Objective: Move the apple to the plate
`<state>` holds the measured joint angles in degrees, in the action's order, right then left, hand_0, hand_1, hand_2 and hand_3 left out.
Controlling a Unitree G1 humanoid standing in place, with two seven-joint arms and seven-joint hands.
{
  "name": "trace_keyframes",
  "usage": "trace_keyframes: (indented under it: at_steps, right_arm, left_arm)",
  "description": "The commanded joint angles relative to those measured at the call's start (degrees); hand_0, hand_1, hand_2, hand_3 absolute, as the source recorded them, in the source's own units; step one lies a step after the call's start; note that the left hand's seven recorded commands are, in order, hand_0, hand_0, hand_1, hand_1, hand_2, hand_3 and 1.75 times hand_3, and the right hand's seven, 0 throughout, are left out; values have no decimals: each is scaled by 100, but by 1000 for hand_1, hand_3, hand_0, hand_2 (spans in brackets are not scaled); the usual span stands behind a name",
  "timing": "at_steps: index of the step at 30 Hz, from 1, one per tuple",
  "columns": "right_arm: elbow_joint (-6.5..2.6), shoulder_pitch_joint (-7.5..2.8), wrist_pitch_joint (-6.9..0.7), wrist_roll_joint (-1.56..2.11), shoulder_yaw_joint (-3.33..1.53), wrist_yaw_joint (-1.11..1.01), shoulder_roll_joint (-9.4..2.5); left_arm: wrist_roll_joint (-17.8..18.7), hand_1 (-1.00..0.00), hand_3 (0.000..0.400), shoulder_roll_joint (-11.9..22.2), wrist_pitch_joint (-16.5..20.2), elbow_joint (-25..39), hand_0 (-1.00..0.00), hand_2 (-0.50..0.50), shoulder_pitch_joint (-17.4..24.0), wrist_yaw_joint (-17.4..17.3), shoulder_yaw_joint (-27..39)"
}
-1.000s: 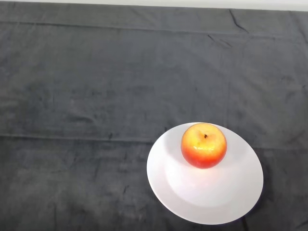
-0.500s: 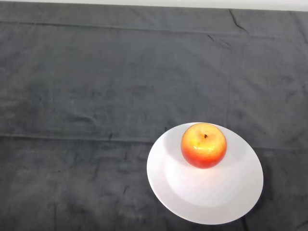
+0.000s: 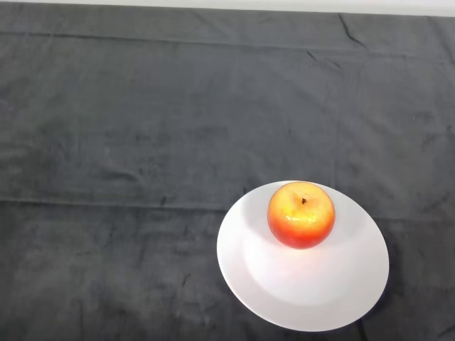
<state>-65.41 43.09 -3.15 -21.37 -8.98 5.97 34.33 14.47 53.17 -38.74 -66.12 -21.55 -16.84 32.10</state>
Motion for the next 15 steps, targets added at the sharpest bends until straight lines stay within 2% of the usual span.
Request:
trace_keyframes:
  at_steps: [1,15]
  right_arm:
    - [-212,-103,63,26,35,3,41]
    - [-214,-102,64,28,34,4,41]
  left_arm:
    - [-9,0,0,328,-60,-81,0,0,-25,86,-1]
    - [-50,0,0,313,-52,-82,0,0,-52,122,-40]
